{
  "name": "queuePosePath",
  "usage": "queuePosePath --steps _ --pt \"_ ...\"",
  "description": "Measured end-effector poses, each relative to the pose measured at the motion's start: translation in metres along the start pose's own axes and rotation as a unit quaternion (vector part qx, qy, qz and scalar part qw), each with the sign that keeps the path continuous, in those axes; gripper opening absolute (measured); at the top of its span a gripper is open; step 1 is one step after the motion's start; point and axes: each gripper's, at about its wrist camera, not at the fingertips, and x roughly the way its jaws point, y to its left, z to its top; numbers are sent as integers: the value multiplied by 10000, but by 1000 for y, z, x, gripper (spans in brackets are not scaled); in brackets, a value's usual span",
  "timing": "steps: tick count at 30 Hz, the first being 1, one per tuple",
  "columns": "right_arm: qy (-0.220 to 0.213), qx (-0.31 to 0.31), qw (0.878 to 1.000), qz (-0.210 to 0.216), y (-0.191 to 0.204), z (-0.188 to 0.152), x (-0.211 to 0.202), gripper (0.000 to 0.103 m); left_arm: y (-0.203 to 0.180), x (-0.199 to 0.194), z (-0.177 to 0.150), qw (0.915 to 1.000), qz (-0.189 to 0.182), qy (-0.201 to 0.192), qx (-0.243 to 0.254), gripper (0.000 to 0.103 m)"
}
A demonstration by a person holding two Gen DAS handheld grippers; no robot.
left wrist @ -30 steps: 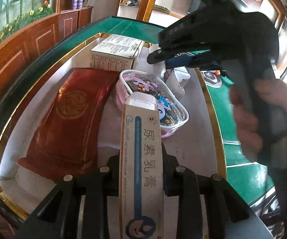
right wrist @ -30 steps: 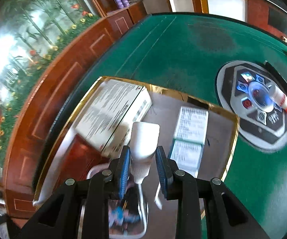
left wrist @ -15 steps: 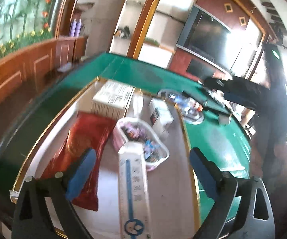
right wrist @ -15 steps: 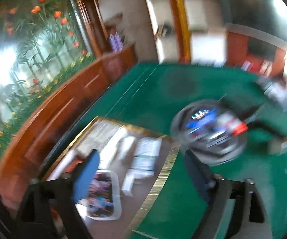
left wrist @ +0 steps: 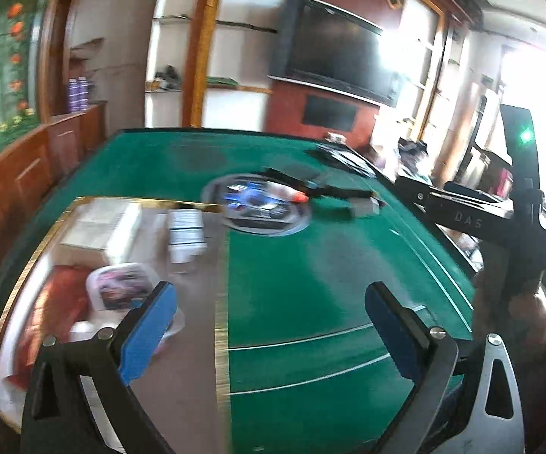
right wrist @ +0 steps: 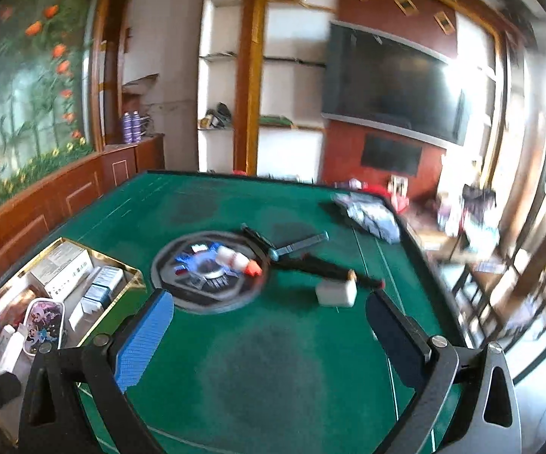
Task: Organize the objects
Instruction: 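Move both grippers back over the remaining items on the table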
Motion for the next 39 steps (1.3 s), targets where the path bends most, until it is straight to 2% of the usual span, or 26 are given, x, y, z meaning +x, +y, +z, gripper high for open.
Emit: queuePosePath --steps 3,7,10,13,17,22,27,30,33,35,36,39 --pt "23 493 9986 -176 -50 -13 -7 103 -32 14 4 9992 -256 153 251 99" --pt "35 1249 9907 -531 -132 -29 -26 103 -74 30 2 9950 -773 337 526 99" --pt "-9 1372 9862 -929 -171 -38 -46 103 -95 47 1 9929 -872 438 685 99" --pt "-26 1212 9840 -1304 -188 -39 -57 103 -100 65 4 9929 -816 624 603 99" --pt "-60 877 9859 -1426 -178 -32 -50 103 -86 90 10 9930 -644 950 267 99" --pt "-176 482 9929 -1074 -133 -12 -31 103 -52 126 15 9920 -298 1203 -238 99" --pt "-106 497 9975 -481 -100 8 -11 103 -19 153 21 9892 -174 1121 -924 99" --pt "107 402 9978 -509 -85 10 9 103 -5 164 24 9878 -111 983 -1202 99" --pt "249 425 9974 -524 -80 10 26 103 -6 170 23 9897 91 921 -1093 99" --pt "338 580 9968 -432 -86 12 41 103 -9 179 19 9899 202 1071 -904 99" --pt "402 673 9964 -336 -90 13 49 103 -10 186 17 9871 196 1295 -916 102" --pt "689 1065 9919 116 -103 21 78 103 -18 188 15 9890 254 1287 -689 102"
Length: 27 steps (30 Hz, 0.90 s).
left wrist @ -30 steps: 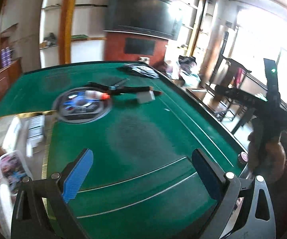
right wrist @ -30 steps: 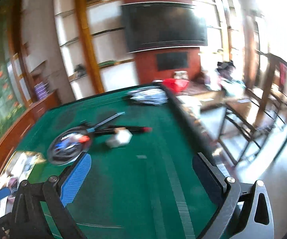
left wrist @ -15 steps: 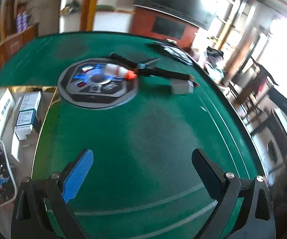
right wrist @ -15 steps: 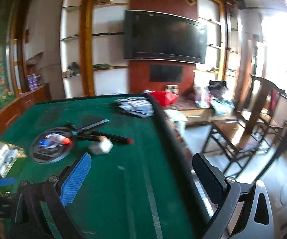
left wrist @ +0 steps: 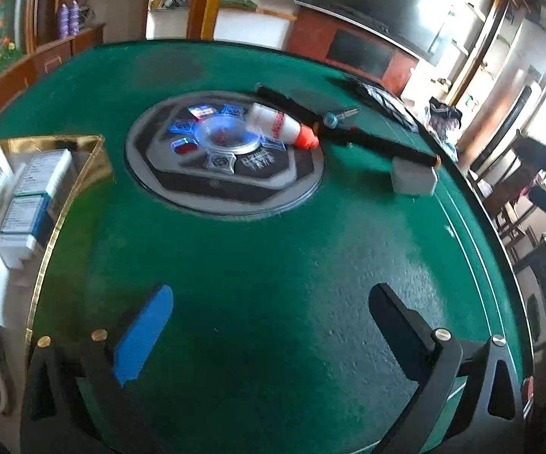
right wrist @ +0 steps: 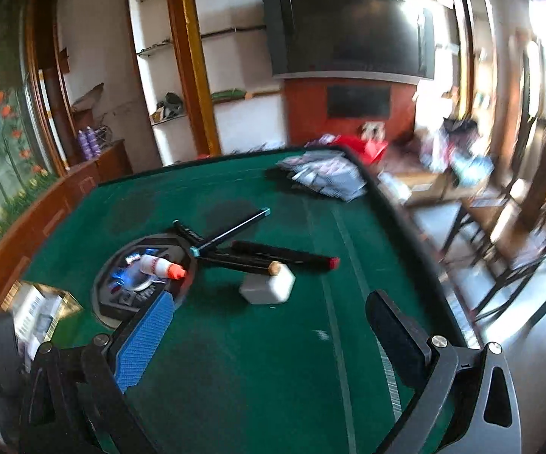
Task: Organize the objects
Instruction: 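Move both grippers back over the remaining items on the table, then grasp the white plug charger with the left gripper while the right gripper grasps the orange-capped black marker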
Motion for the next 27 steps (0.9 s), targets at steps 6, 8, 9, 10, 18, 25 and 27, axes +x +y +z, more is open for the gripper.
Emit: queuePosePath --steps 6,8,9,10,18,25,27 --pt "503 314 9982 -60 -7 26 63 103 -12 6 -4 9986 360 75 367 102" --pt "556 242 9979 -209 -6 31 78 103 -18 8 -6 9967 572 156 547 102" --pt "608 174 9977 -261 -6 36 86 103 -22 10 -5 9954 681 206 647 102" --pt "739 77 9969 -248 -4 43 97 103 -22 10 -6 9945 734 234 706 102" --pt "2146 589 9629 1530 -1 33 147 103 -6 2 -3 9991 251 132 325 102" --pt "1892 8 9614 1996 19 3 82 103 -4 0 -2 9997 98 110 198 102" --pt "1616 -204 9780 1302 22 -1 75 103 -5 -1 -3 9996 135 110 240 102"
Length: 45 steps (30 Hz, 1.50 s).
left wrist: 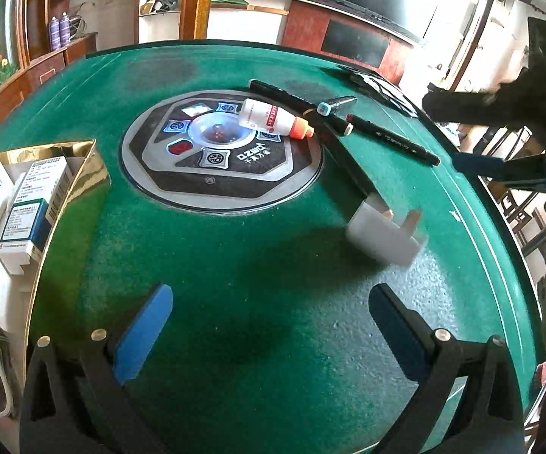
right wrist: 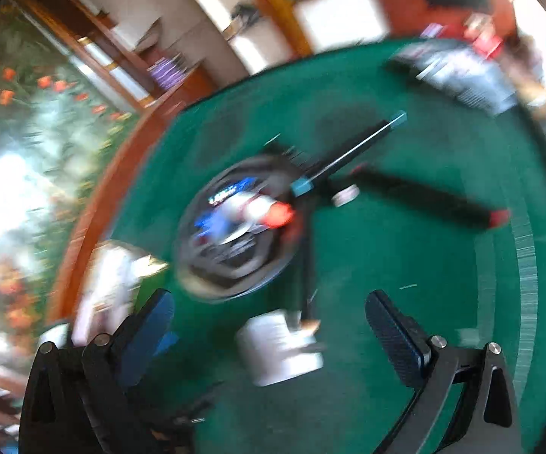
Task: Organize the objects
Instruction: 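Grasp the white plug charger with the left gripper while the right gripper grasps the orange-capped black marker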
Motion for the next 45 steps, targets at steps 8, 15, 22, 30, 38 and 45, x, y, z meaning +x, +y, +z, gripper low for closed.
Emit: queuePosePath --steps 8,15,22,30,38,45 --pt "236 -1045 9804 -1656 45 13 52 98 5 -1 2 9997 -168 -24 -153 102" --pt "870 -919 9756 -1792 52 25 100 43 9 -4 2 9990 -350 -55 -289 102" --pt "965 -507 9785 -1751 25 6 69 14 15 -8 3 9973 -559 -106 -460 102" --pt "553 130 9870 -1504 -14 -56 5 15 9 -8 2 9955 -838 -183 -406 102" --pt "-131 428 9947 -927 -29 -76 -10 15 -28 -22 1 9971 53 -594 482 103" --pt "-309 481 9964 -626 -35 -82 -10 15 -72 -3 4 9834 713 -564 1568 103"
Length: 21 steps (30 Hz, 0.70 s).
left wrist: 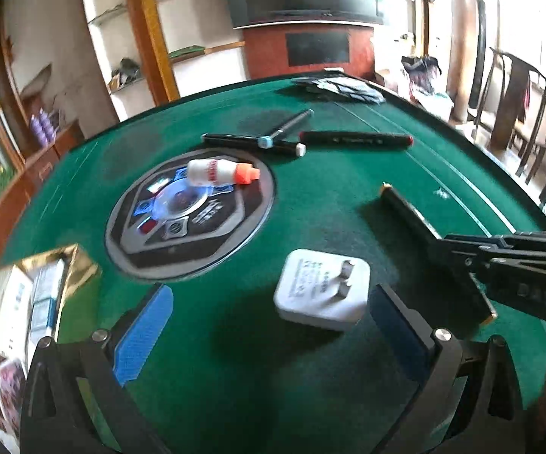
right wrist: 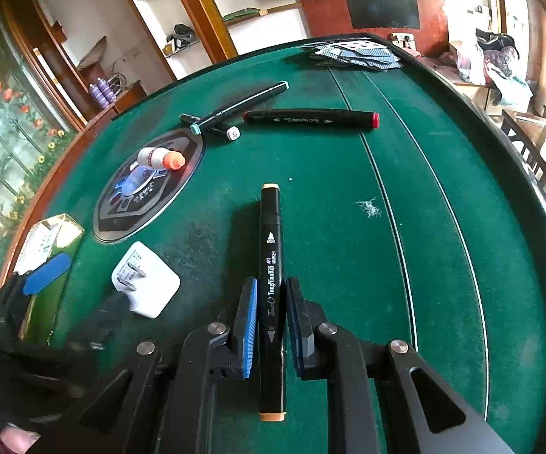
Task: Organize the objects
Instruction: 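Grasp the white plug charger with the left gripper while the right gripper grasps the orange-capped black marker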
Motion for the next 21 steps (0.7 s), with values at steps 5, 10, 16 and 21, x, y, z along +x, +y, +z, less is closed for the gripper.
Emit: queuePosePath --steps 5,10,16,21 --pt "1 1 10000 49 -2 1 1 15 -13 22 7 9988 -152 389 263 102" --pt "-4 -4 10000 44 -1 1 0 15 -8 34 9 9969 -518 600 0 103" --pt "-36 -57 10000 -12 0 0 1 15 1 30 6 9966 -594 506 -278 70" --pt "-67 -73 9999 -25 0 -1 2 15 6 26 4 9961 -547 478 -492 48"
